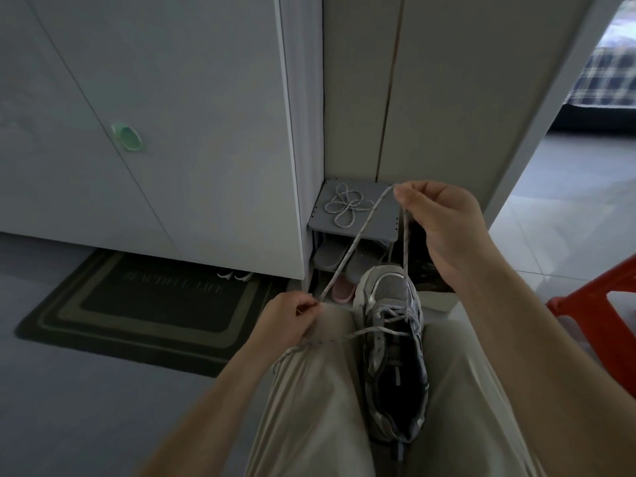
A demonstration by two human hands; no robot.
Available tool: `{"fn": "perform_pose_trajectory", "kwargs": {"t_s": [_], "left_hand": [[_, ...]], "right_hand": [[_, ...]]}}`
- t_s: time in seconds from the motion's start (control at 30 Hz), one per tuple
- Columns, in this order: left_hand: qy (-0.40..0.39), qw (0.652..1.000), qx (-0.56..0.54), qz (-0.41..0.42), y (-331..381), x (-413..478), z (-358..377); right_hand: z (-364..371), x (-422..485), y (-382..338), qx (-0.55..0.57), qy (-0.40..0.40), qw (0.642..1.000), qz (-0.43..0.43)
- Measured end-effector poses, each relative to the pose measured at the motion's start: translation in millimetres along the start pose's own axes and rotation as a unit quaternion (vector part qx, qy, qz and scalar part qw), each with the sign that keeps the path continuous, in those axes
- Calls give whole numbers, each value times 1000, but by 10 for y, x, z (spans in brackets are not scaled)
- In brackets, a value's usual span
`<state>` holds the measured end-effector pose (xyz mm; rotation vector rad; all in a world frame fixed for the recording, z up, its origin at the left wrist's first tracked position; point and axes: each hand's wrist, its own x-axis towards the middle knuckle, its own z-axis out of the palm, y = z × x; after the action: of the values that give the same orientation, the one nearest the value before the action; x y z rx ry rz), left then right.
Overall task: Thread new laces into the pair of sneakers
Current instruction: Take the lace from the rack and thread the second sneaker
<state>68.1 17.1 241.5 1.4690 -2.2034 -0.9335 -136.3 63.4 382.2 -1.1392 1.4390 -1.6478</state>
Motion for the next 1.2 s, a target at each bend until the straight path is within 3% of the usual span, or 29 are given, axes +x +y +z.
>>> {"fn": "perform_pose_trajectory", "kwargs": {"t_s": [0.13,0.2,0.27,0.33,0.4,0.47,0.73,0.87,1.03,1.2], "left_hand": [[5,1000,-8,-11,64,-42,-38],[8,995,-99,-31,203,-87,-70],[-9,968,-237,-80,379,-138,-53],[-35,927,-354,-119,525,-202,21],[-49,894,-426,-129,576,-248,120],[-40,881,-451,-138,562,-262,188],[25,889,-420,-181,528,-238,247],[-2,891,-408,-201,553,-293,223],[6,933,-328,-149,573,-298,212],[26,965,-247,-83,615,-250,273]], "right_hand": [[40,-4,2,-1,-12,1000,-9],[86,-7,40,-43,-31,999,-8],[131,-30,135,-152,-82,985,-9],[139,-105,272,-281,-135,949,-42],[62,-229,429,-358,-136,921,-65],[-74,-373,574,-380,-120,916,-52],[-332,-837,1019,-512,-224,827,-56],[-308,-863,1064,-493,-195,844,-77],[-351,-863,1100,-453,-173,867,-111],[-418,-801,1160,-501,-109,858,-38]]}}
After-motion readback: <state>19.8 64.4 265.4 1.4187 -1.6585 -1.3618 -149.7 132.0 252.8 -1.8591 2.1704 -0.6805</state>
